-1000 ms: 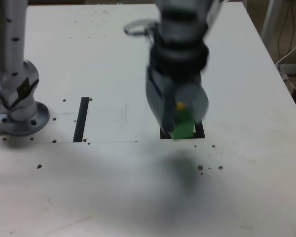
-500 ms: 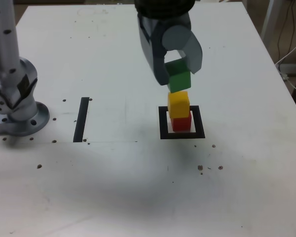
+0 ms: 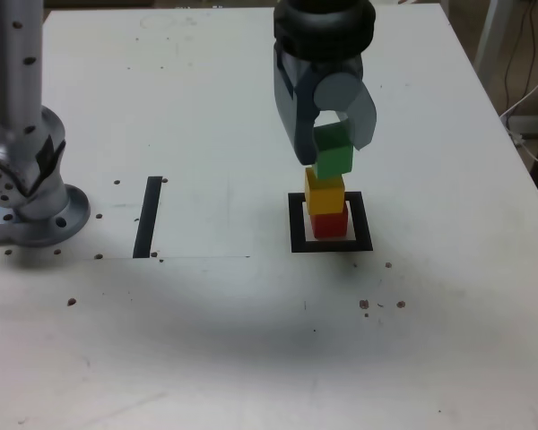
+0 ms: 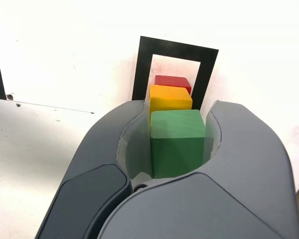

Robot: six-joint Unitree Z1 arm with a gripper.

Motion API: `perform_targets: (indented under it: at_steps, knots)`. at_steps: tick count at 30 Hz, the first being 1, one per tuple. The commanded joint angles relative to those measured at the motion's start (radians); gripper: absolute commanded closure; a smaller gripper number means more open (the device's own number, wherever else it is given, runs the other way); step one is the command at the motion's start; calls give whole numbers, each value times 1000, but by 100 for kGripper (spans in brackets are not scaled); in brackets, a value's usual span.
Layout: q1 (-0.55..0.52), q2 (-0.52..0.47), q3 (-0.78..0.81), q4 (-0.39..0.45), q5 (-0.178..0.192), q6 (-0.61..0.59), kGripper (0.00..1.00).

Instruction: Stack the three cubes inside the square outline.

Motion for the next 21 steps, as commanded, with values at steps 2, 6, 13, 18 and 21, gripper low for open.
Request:
perform_targets:
  at_steps: [2,6,13,18,21]
  knots:
    - [5,5,3,-4,-3,5,82]
    - [6,6,7,-4,-8,8,81]
    - [9,2,21,-6,-20,14,73]
    - [12,-6,25,-14,-20,12,73]
    - [12,-3,29,-24,-26,6,71]
